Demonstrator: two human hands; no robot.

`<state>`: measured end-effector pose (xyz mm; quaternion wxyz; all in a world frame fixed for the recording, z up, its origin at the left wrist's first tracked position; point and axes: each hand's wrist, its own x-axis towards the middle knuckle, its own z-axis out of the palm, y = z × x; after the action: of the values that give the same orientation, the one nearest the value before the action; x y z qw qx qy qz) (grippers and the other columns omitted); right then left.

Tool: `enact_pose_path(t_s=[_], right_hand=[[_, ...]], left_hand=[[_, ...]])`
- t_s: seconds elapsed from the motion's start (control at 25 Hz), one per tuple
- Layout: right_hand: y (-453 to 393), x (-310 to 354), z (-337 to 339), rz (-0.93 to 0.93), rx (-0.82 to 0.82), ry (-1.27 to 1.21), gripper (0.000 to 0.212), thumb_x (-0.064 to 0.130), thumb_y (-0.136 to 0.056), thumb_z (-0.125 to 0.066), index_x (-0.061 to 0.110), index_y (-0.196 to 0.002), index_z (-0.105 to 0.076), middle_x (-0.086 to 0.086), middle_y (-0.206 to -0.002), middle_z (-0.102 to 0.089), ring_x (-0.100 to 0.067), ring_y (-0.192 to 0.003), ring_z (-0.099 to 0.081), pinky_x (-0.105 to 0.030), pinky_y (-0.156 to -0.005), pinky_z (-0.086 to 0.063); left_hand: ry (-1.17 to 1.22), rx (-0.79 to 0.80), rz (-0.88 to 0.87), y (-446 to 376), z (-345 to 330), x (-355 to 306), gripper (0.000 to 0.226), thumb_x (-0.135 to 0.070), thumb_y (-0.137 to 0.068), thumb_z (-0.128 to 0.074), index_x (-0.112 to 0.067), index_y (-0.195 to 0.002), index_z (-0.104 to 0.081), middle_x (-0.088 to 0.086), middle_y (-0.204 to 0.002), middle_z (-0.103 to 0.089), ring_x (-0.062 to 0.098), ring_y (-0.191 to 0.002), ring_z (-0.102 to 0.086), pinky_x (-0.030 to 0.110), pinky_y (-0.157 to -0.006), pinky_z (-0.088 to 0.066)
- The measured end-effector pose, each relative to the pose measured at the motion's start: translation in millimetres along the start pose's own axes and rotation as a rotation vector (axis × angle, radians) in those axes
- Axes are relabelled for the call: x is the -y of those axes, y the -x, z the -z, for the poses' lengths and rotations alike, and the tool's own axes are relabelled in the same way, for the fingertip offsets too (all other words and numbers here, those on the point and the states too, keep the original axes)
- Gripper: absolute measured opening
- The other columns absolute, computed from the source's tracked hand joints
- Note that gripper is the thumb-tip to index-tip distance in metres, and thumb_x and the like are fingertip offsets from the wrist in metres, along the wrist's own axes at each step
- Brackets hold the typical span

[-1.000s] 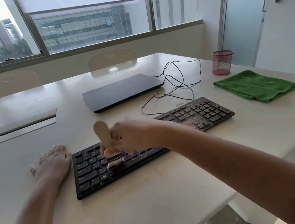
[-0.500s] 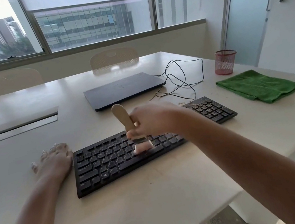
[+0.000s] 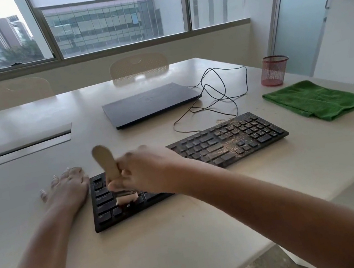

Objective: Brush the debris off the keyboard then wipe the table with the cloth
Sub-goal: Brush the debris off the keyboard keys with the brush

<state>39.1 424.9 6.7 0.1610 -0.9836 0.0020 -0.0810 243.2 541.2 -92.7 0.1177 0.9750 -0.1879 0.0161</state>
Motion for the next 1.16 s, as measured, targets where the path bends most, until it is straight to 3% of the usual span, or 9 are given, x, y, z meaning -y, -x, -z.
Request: enact_pose_path(t_s=[0.12, 0.24, 0.32, 0.48, 0.68, 0.84, 1.0, 1.08, 1.16], right_hand=[[1.4, -19.0, 18.0, -0.226, 0.001, 0.192, 0.027, 0.042, -0.093, -0.05, 0.021, -0.107, -0.061, 0.008, -0.075, -0.056, -0.007, -0.06, -0.049, -0.021, -0.048, -0.035], [1.0, -2.1, 8.4, -0.067, -0.083, -0.094, 0.023, 0.032, -0.094, -0.052, 0.016, -0.106, -0.063, 0.001, -0.084, -0.066, -0.009, -0.058, -0.054, -0.021, -0.051, -0.045], [5.6, 2.6, -6.8, -0.072, -0.058, -0.075, 0.023, 0.032, -0.095, -0.051, 0.016, -0.106, -0.063, 0.0, -0.08, -0.063, -0.013, -0.062, -0.055, -0.021, -0.051, -0.044], [9.0, -39.0, 17.1, -0.403, -0.046, 0.116, 0.023, 0.027, -0.098, -0.046, 0.009, -0.108, -0.056, -0.003, -0.082, -0.06, -0.014, -0.069, -0.061, -0.028, -0.059, -0.053], [10.1, -6.2, -14.2, -0.144, -0.081, -0.271, 0.025, 0.031, -0.095, -0.051, 0.011, -0.106, -0.062, 0.005, -0.069, -0.062, 0.002, -0.042, -0.053, -0.015, -0.046, -0.047], [4.0, -27.1, 5.3, -0.312, -0.183, -0.19, 0.025, 0.026, -0.097, -0.047, 0.009, -0.113, -0.058, 0.0, -0.074, -0.064, -0.007, -0.049, -0.057, -0.019, -0.046, -0.047], [3.4, 2.1, -13.9, -0.137, -0.135, -0.245, 0.025, 0.028, -0.096, -0.05, 0.011, -0.112, -0.06, -0.008, -0.086, -0.068, -0.017, -0.061, -0.06, -0.03, -0.056, -0.054], [0.4, -15.9, -11.5, -0.236, -0.101, -0.02, 0.027, 0.033, -0.096, -0.049, 0.014, -0.114, -0.059, -0.005, -0.084, -0.067, -0.016, -0.064, -0.062, -0.03, -0.056, -0.054], [-0.7, -30.6, 0.4, -0.343, -0.136, -0.077, 0.027, 0.031, -0.097, -0.048, 0.012, -0.114, -0.057, -0.001, -0.079, -0.066, -0.014, -0.062, -0.064, -0.027, -0.055, -0.056]], left_hand=[[0.001, 0.013, 0.003, -0.1, -1.5, -0.5, 0.043, -0.034, -0.1, -0.028, -0.019, -0.14, -0.036, 0.006, -0.154, -0.026, 0.03, -0.142, -0.02, 0.054, -0.113, -0.012], [-0.006, 0.003, 0.004, -1.5, -2.7, 2.4, 0.043, -0.034, -0.1, -0.028, -0.02, -0.14, -0.036, 0.006, -0.153, -0.027, 0.03, -0.141, -0.023, 0.055, -0.113, -0.014], [-0.005, 0.004, -0.001, -1.2, -1.7, 2.6, 0.044, -0.035, -0.1, -0.028, -0.02, -0.141, -0.035, 0.006, -0.154, -0.027, 0.03, -0.141, -0.022, 0.054, -0.113, -0.014], [0.002, 0.015, 0.001, -2.1, -2.8, 1.6, 0.045, -0.036, -0.1, -0.026, -0.021, -0.143, -0.032, 0.005, -0.155, -0.025, 0.03, -0.142, -0.02, 0.055, -0.114, -0.013], [-0.009, 0.021, -0.004, -1.8, -1.6, 1.7, 0.044, -0.035, -0.1, -0.025, -0.02, -0.141, -0.034, 0.005, -0.154, -0.025, 0.03, -0.142, -0.019, 0.055, -0.113, -0.012], [-0.003, 0.043, -0.005, -2.6, -1.4, 1.4, 0.045, -0.034, -0.101, -0.024, -0.021, -0.143, -0.03, 0.003, -0.157, -0.019, 0.029, -0.144, -0.015, 0.055, -0.113, -0.01], [-0.008, 0.041, -0.002, -3.5, -2.4, 3.8, 0.046, -0.036, -0.101, -0.024, -0.021, -0.144, -0.029, 0.002, -0.157, -0.018, 0.029, -0.144, -0.014, 0.056, -0.114, -0.009], [-0.006, 0.037, -0.006, -3.4, -2.1, 2.0, 0.045, -0.036, -0.101, -0.025, -0.022, -0.144, -0.031, 0.002, -0.157, -0.019, 0.029, -0.144, -0.015, 0.055, -0.113, -0.01], [-0.006, 0.037, -0.005, -3.3, -2.2, 0.9, 0.044, -0.035, -0.101, -0.024, -0.021, -0.142, -0.032, 0.003, -0.156, -0.02, 0.03, -0.144, -0.016, 0.056, -0.113, -0.011]])
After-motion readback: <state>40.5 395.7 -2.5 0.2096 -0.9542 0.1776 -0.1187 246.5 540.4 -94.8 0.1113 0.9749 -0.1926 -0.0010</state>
